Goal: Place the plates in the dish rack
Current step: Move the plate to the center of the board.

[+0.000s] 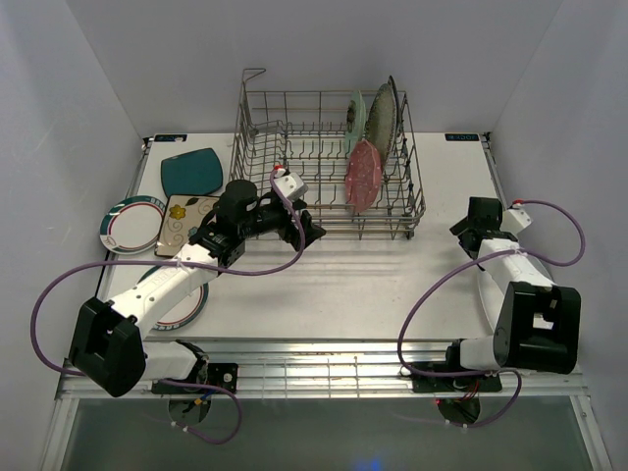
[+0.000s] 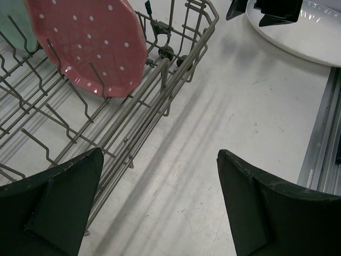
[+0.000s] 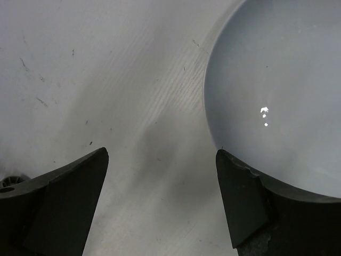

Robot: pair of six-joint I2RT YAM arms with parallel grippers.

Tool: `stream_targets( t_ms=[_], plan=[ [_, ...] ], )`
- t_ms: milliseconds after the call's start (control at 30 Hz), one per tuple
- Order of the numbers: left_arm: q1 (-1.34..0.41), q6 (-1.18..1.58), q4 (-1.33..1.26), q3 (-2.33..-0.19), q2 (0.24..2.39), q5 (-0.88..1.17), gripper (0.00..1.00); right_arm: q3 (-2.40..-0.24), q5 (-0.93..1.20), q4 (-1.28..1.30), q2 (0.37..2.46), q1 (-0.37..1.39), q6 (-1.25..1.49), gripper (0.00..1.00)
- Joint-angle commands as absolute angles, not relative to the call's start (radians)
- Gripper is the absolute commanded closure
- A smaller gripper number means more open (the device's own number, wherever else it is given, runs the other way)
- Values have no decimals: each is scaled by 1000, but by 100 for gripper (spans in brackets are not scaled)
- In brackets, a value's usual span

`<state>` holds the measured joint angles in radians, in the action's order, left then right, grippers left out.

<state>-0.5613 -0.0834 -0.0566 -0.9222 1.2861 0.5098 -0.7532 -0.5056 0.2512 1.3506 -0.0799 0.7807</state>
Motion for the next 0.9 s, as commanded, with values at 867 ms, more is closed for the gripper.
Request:
stream_targets(
  t_ms=[867],
  plan=[
    [-565, -109, -64, -928, 1292, 523, 2, -816, -572, 314, 1338, -103, 745, 19]
  ],
)
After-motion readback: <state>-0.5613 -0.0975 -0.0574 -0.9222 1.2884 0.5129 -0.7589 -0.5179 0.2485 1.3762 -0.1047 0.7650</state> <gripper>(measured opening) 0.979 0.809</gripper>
